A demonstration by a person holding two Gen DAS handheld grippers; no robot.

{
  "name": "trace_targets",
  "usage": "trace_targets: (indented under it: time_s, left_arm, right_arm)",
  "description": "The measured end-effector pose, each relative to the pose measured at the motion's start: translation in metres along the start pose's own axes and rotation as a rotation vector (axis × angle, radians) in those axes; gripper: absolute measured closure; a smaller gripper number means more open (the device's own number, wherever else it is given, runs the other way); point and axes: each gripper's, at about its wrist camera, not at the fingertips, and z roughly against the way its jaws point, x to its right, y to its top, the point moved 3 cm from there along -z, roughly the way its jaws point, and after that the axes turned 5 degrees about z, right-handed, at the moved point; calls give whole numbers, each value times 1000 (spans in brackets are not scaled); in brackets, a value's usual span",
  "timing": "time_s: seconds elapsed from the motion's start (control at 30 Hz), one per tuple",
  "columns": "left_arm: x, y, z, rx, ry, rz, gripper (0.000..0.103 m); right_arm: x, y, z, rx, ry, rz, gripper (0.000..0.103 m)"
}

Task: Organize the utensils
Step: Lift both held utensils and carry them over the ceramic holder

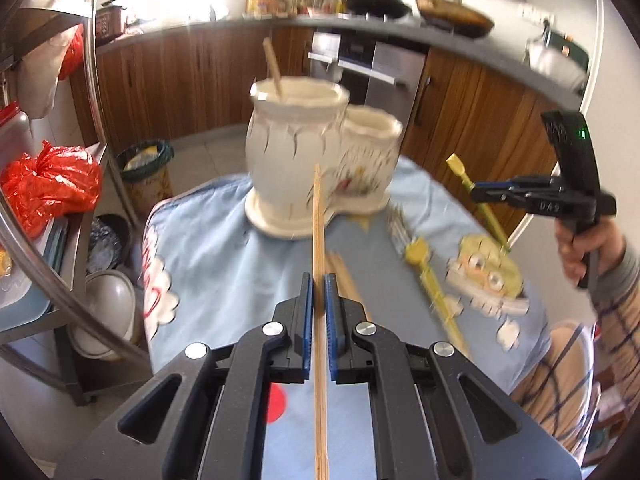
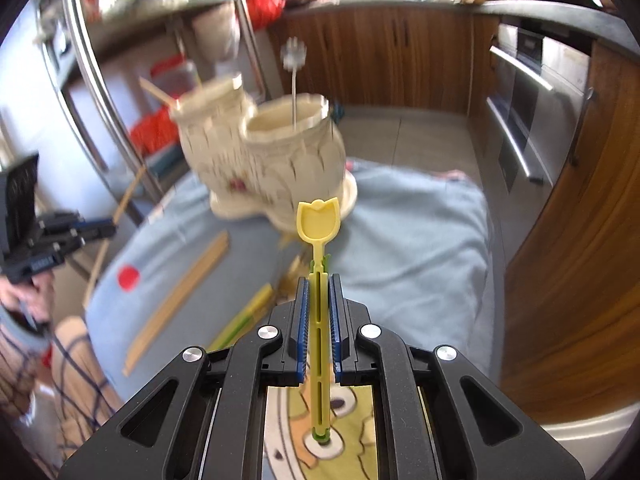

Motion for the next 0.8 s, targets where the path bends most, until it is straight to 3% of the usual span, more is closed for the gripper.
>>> trace_targets:
  time_s: [0.17,0.43,0.8]
  left_arm:
    - [13,10,3,110,-45,14,97]
    - [18,36,3,267,-70,74,97]
    - [35,93,19,506,-6,52,97]
  right_arm:
    - [-5,12,13,132,20,-39,93]
    - [-13,27,9,236,65,-68,93]
    - [-16,70,7,410,88,-76,93]
